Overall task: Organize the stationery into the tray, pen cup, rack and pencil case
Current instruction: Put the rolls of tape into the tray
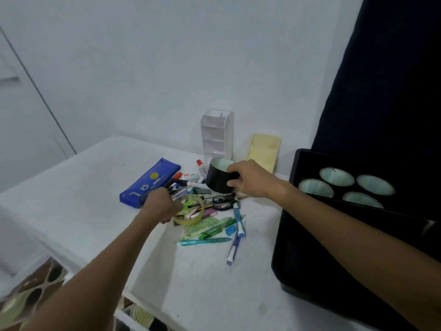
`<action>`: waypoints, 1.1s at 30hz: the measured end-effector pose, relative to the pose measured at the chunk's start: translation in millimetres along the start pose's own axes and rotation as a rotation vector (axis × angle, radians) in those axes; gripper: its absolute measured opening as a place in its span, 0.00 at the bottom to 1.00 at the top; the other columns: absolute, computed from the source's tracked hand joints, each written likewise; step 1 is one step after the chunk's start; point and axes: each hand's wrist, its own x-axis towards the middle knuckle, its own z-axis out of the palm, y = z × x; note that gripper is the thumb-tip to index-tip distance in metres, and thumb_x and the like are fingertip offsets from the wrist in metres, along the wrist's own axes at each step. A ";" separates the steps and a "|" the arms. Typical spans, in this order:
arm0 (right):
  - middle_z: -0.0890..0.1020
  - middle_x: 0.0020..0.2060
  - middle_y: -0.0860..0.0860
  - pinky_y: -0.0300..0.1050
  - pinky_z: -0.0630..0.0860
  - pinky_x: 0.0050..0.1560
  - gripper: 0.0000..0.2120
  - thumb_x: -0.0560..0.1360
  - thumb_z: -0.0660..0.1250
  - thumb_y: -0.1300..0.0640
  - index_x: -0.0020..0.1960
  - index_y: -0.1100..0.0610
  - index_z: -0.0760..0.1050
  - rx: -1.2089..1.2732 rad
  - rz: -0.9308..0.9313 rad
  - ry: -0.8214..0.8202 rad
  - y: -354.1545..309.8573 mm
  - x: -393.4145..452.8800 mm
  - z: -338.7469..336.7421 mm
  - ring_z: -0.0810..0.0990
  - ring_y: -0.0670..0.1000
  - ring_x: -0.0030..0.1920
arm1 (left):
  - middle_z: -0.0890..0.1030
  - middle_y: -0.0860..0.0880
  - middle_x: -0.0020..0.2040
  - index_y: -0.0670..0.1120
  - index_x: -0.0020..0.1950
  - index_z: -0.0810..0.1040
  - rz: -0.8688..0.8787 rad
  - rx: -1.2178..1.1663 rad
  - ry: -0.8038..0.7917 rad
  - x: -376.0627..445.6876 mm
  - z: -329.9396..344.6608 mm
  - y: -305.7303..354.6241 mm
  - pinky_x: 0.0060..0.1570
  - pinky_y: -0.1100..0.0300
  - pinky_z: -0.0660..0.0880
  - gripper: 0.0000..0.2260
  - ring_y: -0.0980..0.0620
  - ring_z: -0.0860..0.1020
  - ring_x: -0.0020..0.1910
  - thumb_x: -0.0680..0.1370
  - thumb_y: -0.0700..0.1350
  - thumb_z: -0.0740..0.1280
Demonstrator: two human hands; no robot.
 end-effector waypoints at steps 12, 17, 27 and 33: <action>0.82 0.46 0.47 0.37 0.74 0.46 0.12 0.73 0.72 0.58 0.56 0.53 0.81 -0.068 0.364 0.259 112.6 -119.5 -130.4 0.77 0.41 0.40 | 0.83 0.37 0.40 0.34 0.46 0.80 0.551 0.021 0.115 -41.2 -7.4 199.8 0.36 0.53 0.76 0.14 0.43 0.80 0.37 0.70 0.45 0.70; 0.82 0.53 0.49 0.39 0.75 0.53 0.14 0.72 0.72 0.60 0.57 0.54 0.81 -0.085 0.489 0.246 152.0 -157.6 -122.9 0.78 0.45 0.48 | 0.83 0.41 0.42 0.38 0.46 0.81 0.691 0.135 -0.110 -70.1 40.0 253.5 0.40 0.53 0.79 0.13 0.44 0.82 0.41 0.71 0.47 0.70; 0.82 0.54 0.51 0.35 0.72 0.51 0.15 0.71 0.70 0.63 0.57 0.55 0.81 -0.056 0.543 0.236 184.5 -170.3 -109.2 0.78 0.45 0.49 | 0.78 0.44 0.45 0.44 0.46 0.76 0.928 0.661 -0.068 -83.2 93.3 254.7 0.37 0.56 0.71 0.06 0.44 0.80 0.45 0.72 0.44 0.68; 0.83 0.54 0.46 0.37 0.69 0.57 0.10 0.75 0.68 0.50 0.53 0.53 0.82 0.037 0.547 0.181 189.2 -172.9 -105.4 0.78 0.45 0.57 | 0.80 0.45 0.52 0.43 0.54 0.76 1.112 0.891 0.063 -90.9 113.8 251.1 0.40 0.55 0.68 0.09 0.43 0.80 0.51 0.77 0.36 0.60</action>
